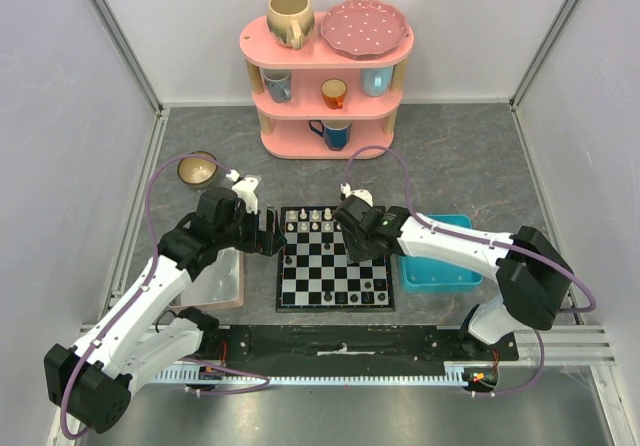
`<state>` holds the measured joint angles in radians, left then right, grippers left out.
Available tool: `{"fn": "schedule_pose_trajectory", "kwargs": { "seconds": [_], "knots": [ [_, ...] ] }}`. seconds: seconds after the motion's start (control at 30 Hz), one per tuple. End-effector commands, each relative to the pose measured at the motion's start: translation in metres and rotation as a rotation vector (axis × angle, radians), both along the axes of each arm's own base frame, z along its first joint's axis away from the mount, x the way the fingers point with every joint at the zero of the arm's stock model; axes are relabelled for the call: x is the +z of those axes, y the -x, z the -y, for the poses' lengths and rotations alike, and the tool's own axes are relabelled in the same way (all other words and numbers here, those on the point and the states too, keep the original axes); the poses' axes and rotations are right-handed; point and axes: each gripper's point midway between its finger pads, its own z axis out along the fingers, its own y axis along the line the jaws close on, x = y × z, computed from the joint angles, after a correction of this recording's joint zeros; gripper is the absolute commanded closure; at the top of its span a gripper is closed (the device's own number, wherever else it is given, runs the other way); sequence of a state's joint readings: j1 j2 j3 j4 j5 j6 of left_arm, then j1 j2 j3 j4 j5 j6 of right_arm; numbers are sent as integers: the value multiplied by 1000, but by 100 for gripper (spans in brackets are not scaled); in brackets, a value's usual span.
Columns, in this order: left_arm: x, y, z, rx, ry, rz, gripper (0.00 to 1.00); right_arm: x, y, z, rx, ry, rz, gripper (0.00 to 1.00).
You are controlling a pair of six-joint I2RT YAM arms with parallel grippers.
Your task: Set up the chess pieces on the board
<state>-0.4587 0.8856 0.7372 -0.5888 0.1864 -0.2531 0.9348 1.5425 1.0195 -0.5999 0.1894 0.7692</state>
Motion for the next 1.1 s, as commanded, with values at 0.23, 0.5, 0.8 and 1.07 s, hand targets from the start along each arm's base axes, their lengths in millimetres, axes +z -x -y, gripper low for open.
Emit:
{"fn": "schedule_pose_trajectory", "kwargs": {
  "seconds": [0.23,0.5,0.8,1.07],
  "knots": [
    [7,-3,5,-39,10,42,11,-3,-22,-9,-12,-57,18,61],
    [6,-3,6,-40,10,40,11,-11,-21,-12,-1,-50,-5,63],
    [6,-3,6,-40,9,39,11,-15,-19,-10,0,-37,-15,69],
    [6,-3,5,-40,9,39,11,-18,-19,-9,-1,-25,-18,72]
  ]
}}
